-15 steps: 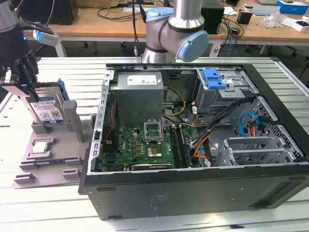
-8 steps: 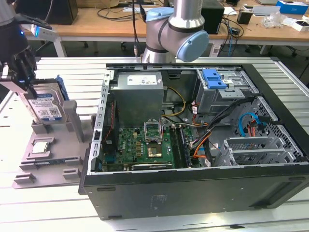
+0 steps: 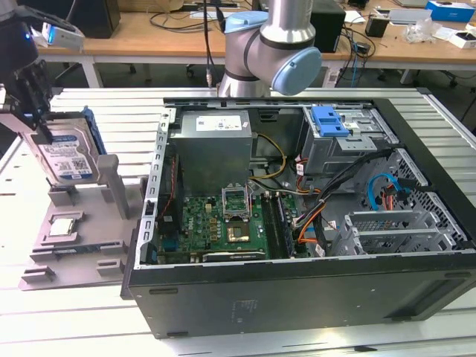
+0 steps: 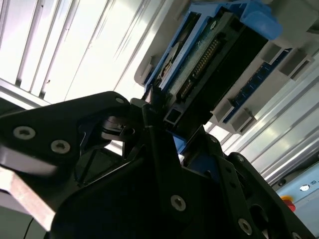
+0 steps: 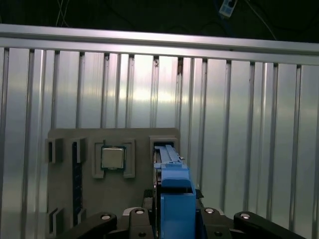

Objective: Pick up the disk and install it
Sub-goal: 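Pick up the disk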

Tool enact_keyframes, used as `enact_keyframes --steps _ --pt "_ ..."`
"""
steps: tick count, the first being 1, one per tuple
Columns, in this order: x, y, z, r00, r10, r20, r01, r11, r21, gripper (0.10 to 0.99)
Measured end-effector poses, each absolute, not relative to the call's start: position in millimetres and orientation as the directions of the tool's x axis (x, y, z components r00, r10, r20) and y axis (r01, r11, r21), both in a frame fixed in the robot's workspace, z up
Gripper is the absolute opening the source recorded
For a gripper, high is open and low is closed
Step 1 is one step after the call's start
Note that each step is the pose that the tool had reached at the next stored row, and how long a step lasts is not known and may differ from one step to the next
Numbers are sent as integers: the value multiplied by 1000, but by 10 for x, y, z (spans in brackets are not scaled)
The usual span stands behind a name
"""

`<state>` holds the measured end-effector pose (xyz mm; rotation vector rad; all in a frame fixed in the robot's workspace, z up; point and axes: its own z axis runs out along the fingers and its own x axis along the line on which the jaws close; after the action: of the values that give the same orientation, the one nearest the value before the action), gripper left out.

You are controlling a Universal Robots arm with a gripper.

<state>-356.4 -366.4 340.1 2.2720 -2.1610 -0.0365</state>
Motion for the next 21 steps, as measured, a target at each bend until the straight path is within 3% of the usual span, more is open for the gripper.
enact_keyframes --steps 21 --pt "-3564 -3659 3879 50 -999 -13 -999 -50 20 369"
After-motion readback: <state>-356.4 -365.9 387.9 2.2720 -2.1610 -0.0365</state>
